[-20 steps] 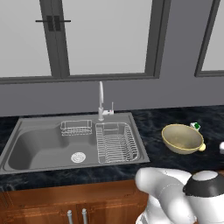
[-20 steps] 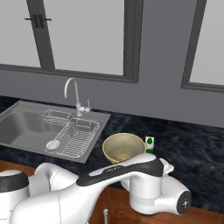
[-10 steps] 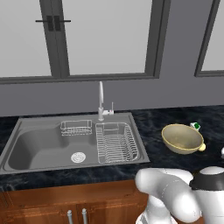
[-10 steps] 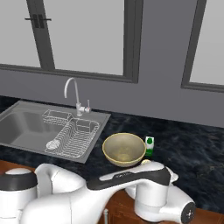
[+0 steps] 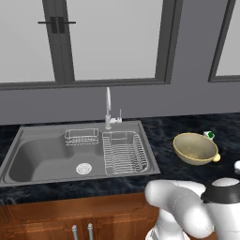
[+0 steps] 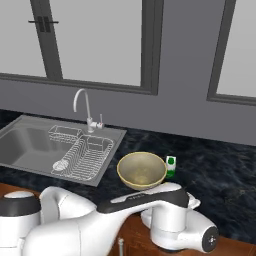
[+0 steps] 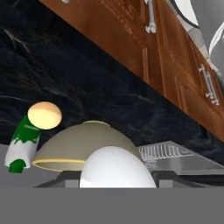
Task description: Gather the eggs and milk located in the vicinity of the sink area and place them right next to the bowl.
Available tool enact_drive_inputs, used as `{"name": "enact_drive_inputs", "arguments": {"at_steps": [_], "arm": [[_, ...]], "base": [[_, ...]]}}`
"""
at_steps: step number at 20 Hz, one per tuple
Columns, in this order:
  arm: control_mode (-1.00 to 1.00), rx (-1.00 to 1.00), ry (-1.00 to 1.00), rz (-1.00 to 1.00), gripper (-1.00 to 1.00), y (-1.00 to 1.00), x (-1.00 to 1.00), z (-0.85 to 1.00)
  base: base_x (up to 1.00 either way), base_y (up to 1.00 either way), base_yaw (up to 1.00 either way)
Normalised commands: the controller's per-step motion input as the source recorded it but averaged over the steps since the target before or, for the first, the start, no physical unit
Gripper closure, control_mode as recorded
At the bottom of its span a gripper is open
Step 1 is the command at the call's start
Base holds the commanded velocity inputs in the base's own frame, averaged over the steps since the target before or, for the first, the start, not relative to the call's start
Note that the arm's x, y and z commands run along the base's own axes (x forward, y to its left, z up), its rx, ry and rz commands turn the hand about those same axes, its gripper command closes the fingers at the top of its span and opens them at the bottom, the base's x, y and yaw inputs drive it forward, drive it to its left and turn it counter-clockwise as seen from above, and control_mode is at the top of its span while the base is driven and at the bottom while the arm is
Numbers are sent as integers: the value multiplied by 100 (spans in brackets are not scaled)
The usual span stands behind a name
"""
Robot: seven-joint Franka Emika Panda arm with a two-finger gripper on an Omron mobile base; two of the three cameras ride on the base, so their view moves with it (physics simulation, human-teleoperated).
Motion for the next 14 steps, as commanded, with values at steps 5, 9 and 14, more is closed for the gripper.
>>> {"name": "enact_drive_inputs", "arguments": {"at_steps": [5,9,14], "arm": [[-100,-11,13,0,100,14,7,-13],[-100,-4,2,0,100,21,10,-26],[-100,0,0,0,100,17,18,-31]], "base": [[0,0,0],[0,0,0],[0,0,0]]}}
